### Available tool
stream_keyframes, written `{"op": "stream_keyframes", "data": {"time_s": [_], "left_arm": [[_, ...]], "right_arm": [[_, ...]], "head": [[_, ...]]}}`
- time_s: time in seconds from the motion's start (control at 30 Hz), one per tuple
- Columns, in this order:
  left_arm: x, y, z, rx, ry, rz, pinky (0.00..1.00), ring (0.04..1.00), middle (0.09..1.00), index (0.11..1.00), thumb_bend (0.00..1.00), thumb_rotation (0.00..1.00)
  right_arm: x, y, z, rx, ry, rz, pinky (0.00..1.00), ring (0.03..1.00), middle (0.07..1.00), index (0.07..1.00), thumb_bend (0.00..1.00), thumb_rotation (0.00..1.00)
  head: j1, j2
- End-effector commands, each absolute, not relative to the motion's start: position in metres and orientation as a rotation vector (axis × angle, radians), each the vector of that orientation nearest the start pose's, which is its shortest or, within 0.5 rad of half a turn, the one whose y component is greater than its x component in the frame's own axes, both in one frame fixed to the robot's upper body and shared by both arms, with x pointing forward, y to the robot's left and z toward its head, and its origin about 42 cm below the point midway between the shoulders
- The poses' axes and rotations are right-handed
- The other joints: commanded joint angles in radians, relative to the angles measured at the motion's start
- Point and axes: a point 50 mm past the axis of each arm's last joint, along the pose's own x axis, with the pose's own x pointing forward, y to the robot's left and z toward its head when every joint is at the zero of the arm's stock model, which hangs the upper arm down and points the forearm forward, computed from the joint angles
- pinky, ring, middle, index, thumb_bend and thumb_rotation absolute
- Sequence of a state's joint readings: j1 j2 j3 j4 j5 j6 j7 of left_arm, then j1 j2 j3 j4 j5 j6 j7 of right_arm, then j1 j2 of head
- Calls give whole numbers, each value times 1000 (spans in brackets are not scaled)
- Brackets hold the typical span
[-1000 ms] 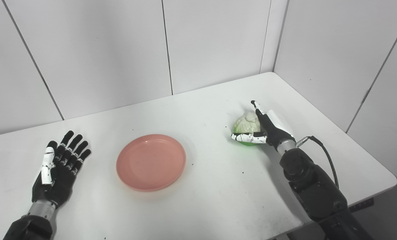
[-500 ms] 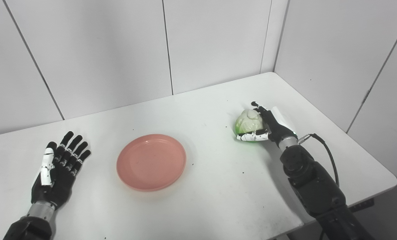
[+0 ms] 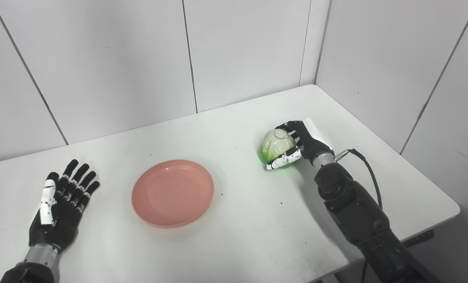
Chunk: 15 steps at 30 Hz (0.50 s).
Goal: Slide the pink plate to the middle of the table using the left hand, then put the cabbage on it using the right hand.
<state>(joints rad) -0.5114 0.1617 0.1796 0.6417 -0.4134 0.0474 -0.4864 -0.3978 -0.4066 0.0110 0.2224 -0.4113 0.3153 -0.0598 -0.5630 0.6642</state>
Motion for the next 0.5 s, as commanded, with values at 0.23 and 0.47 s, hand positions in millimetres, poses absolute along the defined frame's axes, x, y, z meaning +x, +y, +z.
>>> {"op": "stream_keyframes", "data": {"time_s": [0.23,0.47], "left_arm": [[424,260,92,-387,173,-324,934,940,950,941,462,1000],[422,254,91,-376,166,-324,939,940,951,943,463,1000]], "right_arm": [[411,-346,190,-792,83,-247,353,425,457,519,525,0],[408,-335,213,-783,13,-256,345,421,455,518,525,0]], "head": [[18,-3],[59,-6]]}}
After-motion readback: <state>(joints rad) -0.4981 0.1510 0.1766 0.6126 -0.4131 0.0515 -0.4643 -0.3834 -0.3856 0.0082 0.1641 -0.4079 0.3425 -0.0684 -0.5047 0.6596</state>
